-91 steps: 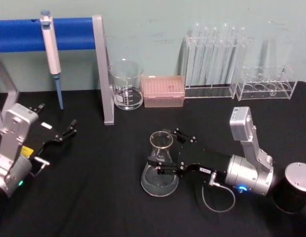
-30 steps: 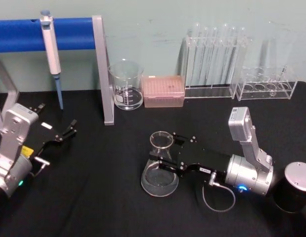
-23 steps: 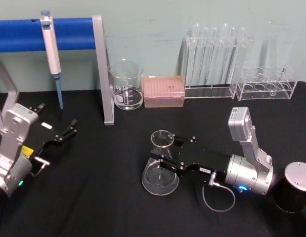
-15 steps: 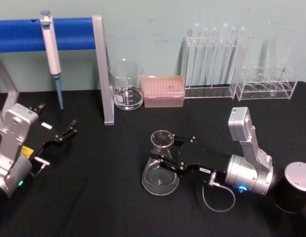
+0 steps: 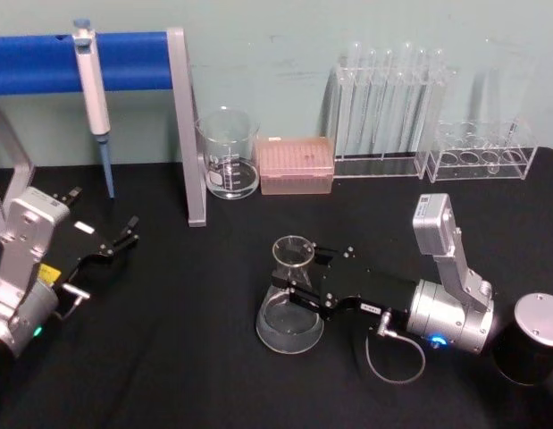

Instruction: Grasp the erlenmeyer flask with one hand, shake it three times, then place it back.

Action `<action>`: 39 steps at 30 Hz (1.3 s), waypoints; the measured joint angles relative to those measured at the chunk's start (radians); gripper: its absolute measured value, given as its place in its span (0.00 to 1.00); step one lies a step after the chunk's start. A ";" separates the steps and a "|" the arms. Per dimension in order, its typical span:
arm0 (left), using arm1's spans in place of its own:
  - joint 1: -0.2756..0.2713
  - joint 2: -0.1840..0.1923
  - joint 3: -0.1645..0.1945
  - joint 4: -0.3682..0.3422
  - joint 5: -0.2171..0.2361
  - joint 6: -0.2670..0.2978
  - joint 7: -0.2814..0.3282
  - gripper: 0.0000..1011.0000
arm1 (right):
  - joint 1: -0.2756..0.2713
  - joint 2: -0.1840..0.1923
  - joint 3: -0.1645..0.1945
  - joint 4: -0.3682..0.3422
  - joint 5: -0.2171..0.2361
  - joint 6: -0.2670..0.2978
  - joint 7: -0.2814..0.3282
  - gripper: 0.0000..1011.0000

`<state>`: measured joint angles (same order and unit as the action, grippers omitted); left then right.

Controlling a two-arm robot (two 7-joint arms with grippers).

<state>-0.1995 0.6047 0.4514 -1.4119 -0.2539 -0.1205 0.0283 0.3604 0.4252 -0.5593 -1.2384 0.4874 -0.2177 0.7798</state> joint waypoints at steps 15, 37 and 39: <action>0.000 0.000 0.000 0.000 0.000 0.000 0.000 0.99 | -0.010 0.006 0.040 -0.049 0.007 -0.014 -0.046 0.45; 0.000 0.000 0.000 0.000 0.000 0.000 0.000 0.99 | 0.007 0.012 0.145 -0.216 -0.015 0.057 -0.209 0.45; 0.000 0.000 0.000 0.000 0.000 0.000 0.000 0.99 | 0.006 0.010 0.149 -0.220 -0.015 0.058 -0.212 0.45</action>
<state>-0.1995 0.6047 0.4514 -1.4120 -0.2539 -0.1205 0.0283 0.3661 0.4352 -0.4104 -1.4583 0.4724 -0.1600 0.5673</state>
